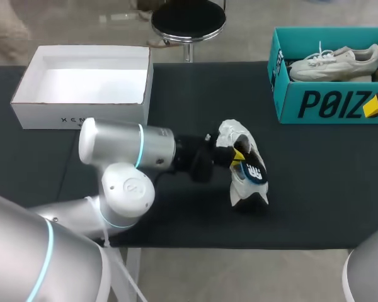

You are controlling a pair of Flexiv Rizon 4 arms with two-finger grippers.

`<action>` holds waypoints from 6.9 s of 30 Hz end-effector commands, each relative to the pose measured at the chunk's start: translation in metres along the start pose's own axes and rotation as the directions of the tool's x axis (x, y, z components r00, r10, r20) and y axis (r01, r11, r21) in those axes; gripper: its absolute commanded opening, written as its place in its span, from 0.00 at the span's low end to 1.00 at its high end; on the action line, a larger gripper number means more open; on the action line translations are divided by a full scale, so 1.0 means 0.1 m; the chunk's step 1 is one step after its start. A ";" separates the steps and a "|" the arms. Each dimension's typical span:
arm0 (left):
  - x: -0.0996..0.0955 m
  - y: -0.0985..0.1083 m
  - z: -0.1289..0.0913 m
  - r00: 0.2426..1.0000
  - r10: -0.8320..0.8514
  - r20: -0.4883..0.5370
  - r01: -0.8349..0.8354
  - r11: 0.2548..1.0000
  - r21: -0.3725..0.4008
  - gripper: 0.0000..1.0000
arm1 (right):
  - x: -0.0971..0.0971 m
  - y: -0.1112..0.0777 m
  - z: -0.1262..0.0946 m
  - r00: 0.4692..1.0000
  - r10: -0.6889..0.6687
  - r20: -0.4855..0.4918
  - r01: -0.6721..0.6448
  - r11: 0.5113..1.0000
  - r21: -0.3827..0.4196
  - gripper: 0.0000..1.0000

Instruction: Take the shoe out of the shoebox, open the shoe tongue, remove and reinsert the insole, then place the shoe into the shoebox

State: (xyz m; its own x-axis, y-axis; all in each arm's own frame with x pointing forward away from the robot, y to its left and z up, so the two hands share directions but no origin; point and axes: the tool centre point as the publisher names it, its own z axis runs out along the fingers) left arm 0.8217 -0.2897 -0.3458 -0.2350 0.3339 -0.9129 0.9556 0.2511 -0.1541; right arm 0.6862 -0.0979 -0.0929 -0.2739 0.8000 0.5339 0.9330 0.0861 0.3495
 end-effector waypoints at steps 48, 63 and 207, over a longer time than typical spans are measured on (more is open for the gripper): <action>-0.11 0.01 0.02 0.998 0.058 -0.027 -0.057 0.998 0.023 0.00 | 0.00 0.01 0.01 1.000 0.001 0.001 -0.001 1.000 0.004 1.00; -0.18 0.19 0.02 0.997 0.062 -0.049 -0.062 0.998 -0.007 0.00 | 0.00 0.01 0.01 1.000 0.001 0.001 -0.001 1.000 0.004 1.00; -0.03 -0.21 0.10 0.519 0.348 -0.780 -0.260 0.934 0.244 0.00 | 0.00 0.01 0.01 1.000 0.001 0.001 -0.001 1.000 0.004 1.00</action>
State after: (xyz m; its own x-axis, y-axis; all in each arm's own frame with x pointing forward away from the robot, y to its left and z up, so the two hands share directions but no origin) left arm 0.7935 -0.2854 -0.3311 0.0655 0.9642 -0.2571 0.9978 -0.0637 0.0156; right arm 0.6857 -0.0980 -0.0933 -0.2741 0.7997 0.5342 0.9327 0.0858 0.3502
